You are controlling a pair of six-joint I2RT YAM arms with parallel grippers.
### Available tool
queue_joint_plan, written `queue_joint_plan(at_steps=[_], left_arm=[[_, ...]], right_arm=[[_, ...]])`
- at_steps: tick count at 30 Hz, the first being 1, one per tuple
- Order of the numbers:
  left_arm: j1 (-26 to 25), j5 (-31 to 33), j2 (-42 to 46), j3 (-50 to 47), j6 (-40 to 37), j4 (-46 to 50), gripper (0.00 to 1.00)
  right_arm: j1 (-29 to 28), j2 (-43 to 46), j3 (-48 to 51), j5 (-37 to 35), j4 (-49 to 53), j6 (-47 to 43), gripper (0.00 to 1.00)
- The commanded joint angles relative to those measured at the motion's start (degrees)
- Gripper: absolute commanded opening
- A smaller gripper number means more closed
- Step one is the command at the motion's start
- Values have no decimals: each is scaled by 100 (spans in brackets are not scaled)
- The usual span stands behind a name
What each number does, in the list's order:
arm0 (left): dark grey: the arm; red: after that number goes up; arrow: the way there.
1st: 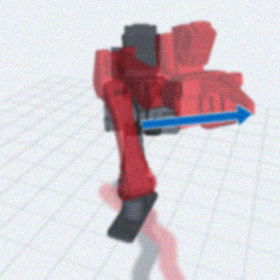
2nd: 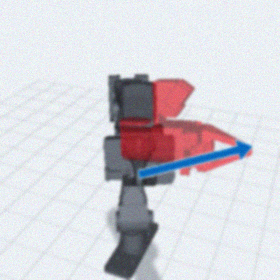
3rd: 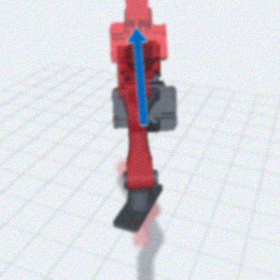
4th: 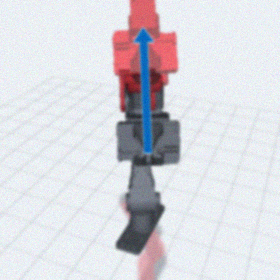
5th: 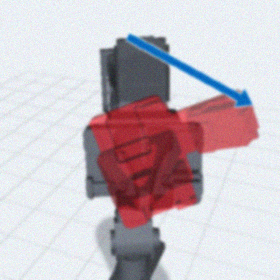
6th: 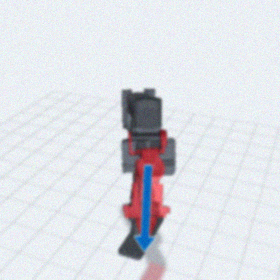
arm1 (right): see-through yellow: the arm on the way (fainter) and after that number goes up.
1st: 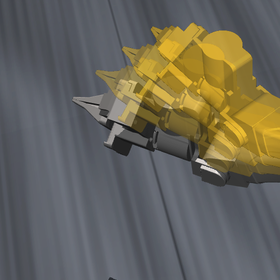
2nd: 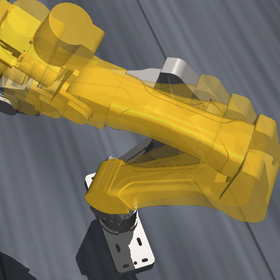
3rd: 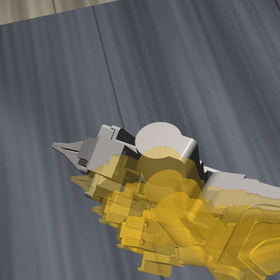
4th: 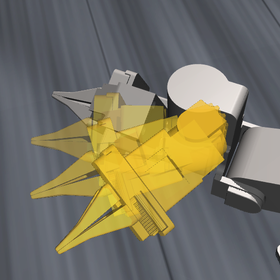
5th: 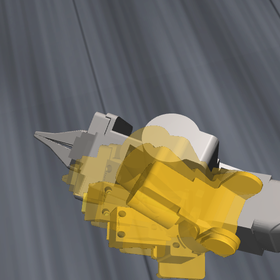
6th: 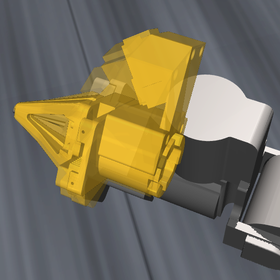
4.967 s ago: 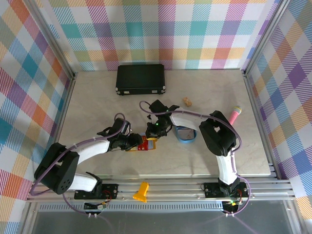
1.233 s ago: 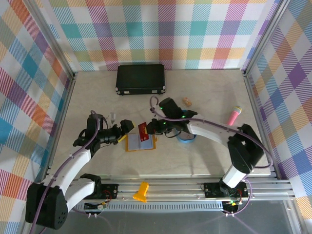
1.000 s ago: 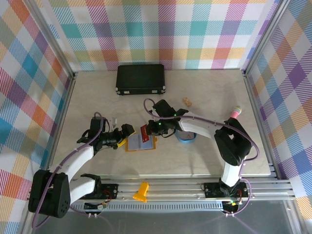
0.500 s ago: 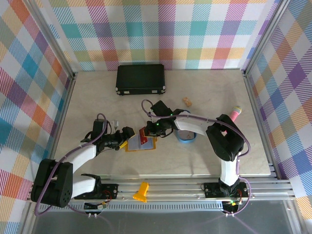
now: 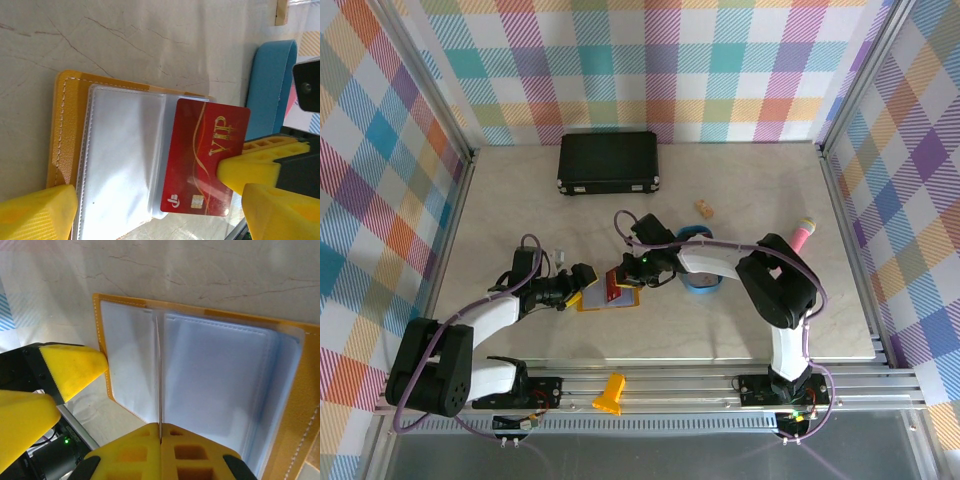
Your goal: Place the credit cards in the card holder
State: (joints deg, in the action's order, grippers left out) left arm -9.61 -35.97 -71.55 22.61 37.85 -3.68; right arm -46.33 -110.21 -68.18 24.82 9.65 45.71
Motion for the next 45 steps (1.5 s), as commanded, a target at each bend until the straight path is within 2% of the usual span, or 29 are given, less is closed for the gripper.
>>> queue_joint_plan(at_steps=[1, 13, 26, 45], left_arm=[[26, 19, -42, -95, -114, -181, 85], [13, -16, -274, -161, -136, -336, 84], [14, 63, -184, -217, -227, -194, 83], [13, 89, -153, -204, -287, -80, 82]], right_arm=[[-3, -105, 107, 238, -351, 106, 0], [1, -247, 221, 355, -666, 255, 0], [8, 88, 363, 13, -455, 184, 0], [10, 35, 539, -109, -660, 488, 0]])
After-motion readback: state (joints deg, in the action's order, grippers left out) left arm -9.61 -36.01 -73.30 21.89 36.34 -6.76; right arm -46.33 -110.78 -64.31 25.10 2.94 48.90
